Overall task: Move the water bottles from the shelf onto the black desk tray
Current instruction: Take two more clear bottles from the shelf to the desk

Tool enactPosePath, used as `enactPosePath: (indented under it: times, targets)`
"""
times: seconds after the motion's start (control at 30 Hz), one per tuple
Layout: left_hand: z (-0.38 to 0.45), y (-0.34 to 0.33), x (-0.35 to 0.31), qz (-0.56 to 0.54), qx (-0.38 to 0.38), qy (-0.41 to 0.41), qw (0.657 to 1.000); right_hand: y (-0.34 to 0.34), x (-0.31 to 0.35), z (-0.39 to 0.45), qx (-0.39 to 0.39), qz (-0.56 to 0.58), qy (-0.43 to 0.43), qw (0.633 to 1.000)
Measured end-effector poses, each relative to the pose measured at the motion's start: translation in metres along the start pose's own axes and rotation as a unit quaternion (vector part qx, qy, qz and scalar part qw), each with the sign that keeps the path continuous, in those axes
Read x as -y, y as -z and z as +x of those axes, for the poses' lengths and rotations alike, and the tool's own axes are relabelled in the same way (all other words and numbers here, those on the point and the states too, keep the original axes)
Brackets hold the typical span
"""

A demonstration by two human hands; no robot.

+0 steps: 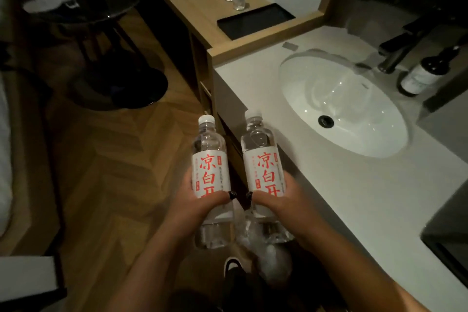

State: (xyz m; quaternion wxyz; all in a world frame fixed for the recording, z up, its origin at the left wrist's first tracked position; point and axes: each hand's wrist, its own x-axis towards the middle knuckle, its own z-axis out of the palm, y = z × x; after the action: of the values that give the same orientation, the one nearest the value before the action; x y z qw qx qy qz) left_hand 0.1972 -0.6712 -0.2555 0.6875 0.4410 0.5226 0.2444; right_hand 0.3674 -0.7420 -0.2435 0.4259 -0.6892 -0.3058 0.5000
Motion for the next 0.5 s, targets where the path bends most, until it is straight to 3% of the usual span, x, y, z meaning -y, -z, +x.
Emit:
enactPosePath:
  times: [0.2,0.5]
  targets:
    - [0.045,0.009,-0.035,-0.038,-0.019,0.013,0.999,-0.003,0.041,0.046,0.033,-0.051,0.020,0.998]
    - [0.132,0.035,-0.095,-0.015,-0.002,-0.008,1.000,-0.030,0.093,0.135,0.019,-0.017,0.040,0.999]
